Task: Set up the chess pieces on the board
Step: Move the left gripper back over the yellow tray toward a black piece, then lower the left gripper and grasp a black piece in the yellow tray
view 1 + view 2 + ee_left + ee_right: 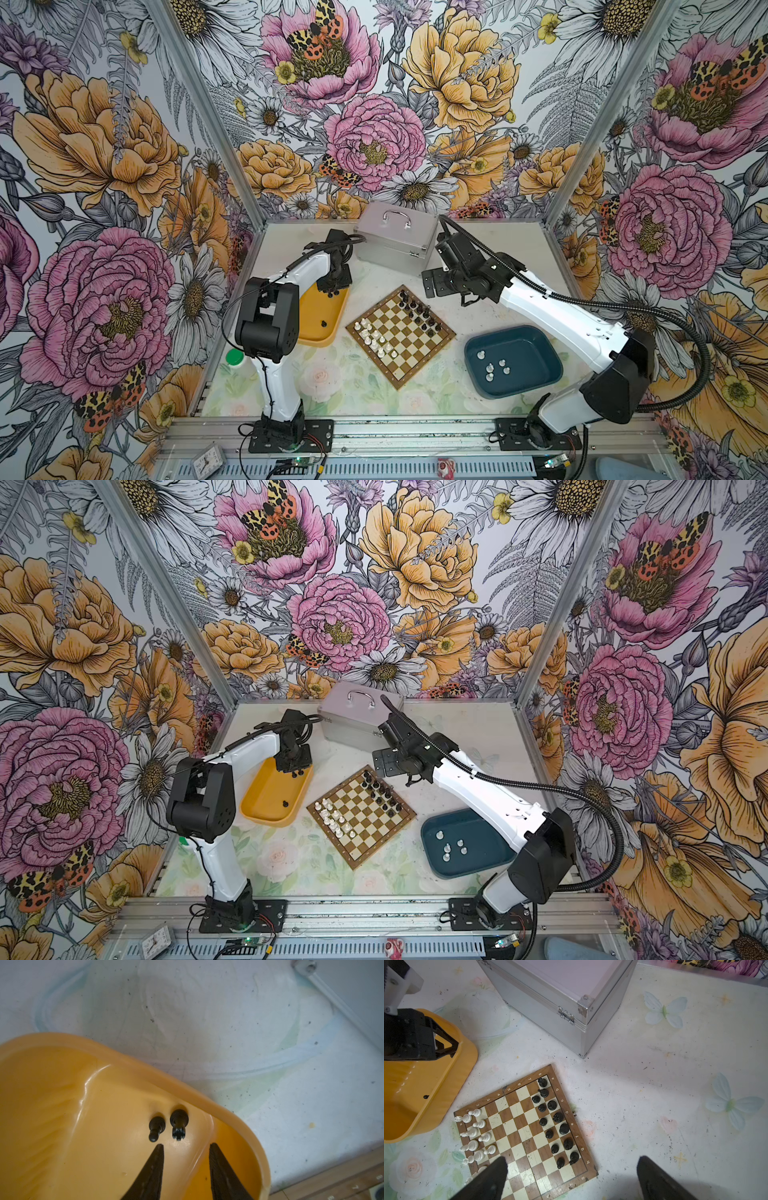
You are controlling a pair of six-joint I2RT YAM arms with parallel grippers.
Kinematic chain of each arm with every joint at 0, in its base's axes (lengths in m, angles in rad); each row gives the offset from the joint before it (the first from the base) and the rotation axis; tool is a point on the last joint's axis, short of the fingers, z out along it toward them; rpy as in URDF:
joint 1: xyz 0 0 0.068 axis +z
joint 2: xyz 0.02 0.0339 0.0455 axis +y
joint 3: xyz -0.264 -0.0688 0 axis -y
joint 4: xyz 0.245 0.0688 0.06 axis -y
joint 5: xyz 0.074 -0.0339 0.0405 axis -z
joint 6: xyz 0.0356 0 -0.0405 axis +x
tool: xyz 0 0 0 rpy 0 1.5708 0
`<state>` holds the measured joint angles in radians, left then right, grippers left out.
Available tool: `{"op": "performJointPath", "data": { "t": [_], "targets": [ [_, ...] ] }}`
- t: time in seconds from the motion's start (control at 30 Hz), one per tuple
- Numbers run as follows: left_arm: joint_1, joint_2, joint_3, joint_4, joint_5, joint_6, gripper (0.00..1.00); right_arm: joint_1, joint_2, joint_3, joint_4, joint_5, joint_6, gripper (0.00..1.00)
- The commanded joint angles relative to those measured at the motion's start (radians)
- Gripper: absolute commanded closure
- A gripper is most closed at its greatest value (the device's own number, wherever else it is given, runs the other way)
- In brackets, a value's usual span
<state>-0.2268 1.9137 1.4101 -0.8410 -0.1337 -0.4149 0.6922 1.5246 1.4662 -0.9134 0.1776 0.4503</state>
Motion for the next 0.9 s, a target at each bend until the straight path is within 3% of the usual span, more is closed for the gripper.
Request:
{"op": "performJointPath", "data": {
  "t": [0.0,0.17,0.87],
  "targets": [
    [0.018,0.012,0.032,0.014,0.006,0.025,0.63,-0.008,0.016,0.03,0.024,-0.066,-0.017,0.01],
    [0.02,0.032,0.047,0.023,0.013,0.033,0.64,-0.005,0.012,0.028,0.047,-0.156,-0.021,0.0],
    [0.021,0.072,0.062,0.025,0.043,0.057,0.69,-0.005,0.019,0.043,0.048,-0.119,-0.007,0.01]
  ]
}}
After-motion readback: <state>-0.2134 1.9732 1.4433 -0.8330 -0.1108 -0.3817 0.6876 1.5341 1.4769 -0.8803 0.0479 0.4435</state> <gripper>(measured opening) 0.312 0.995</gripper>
